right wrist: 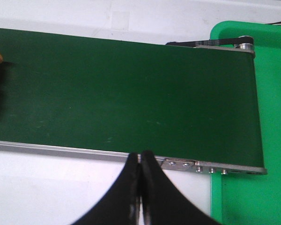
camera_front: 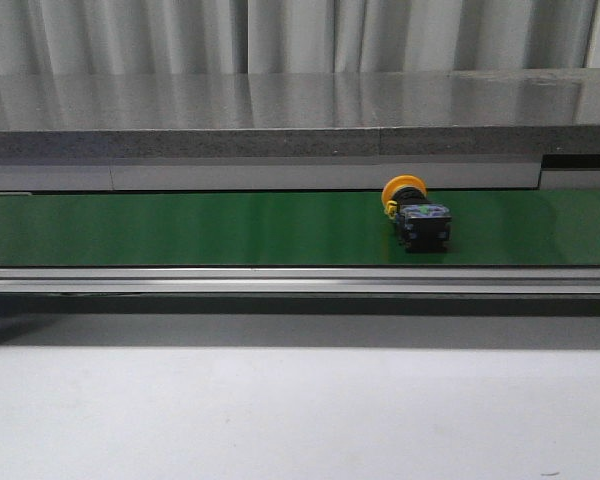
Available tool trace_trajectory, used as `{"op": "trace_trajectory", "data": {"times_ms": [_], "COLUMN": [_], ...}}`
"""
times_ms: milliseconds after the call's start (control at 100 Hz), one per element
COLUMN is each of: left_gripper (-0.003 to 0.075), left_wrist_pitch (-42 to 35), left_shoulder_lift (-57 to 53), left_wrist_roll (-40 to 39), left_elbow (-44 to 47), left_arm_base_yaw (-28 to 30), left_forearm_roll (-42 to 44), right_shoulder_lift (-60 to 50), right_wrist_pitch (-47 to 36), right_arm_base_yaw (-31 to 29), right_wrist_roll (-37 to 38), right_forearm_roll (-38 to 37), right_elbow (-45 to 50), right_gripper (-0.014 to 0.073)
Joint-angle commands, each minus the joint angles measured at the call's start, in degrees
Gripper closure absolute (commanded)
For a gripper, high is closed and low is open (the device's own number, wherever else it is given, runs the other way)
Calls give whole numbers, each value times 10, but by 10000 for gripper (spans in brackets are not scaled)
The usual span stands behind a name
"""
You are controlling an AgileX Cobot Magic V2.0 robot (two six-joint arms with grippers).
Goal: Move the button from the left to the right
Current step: 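Raise the left gripper while the belt carries the button toward the right arm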
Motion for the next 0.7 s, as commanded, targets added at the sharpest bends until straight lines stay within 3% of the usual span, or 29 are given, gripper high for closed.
{"op": "trace_trajectory", "data": {"times_ms": [0,300,370,690], "left_gripper": [715,715,715,715], "left_wrist_pitch": [-47,-47,-47,-47], "left_shoulder_lift": [5,5,5,5], "left_wrist_roll": [-6,-6,-6,-6], "left_elbow": [-17,-17,-17,-17], "left_arm_base_yaw": [-2,-2,-2,-2], "left_forearm_roll": [-2,-2,-2,-2], "right_shoulder_lift": [-5,-5,-5,16], "right_wrist_pitch": [-30,-33,-39,-44], "right_arm_base_yaw": [0,0,0,8], "right_wrist_roll": [2,2,2,1], "right_forearm_roll": [4,9,10,62], "right_elbow": [-20,-20,-20,-20], "right_gripper": [541,76,40,43]}}
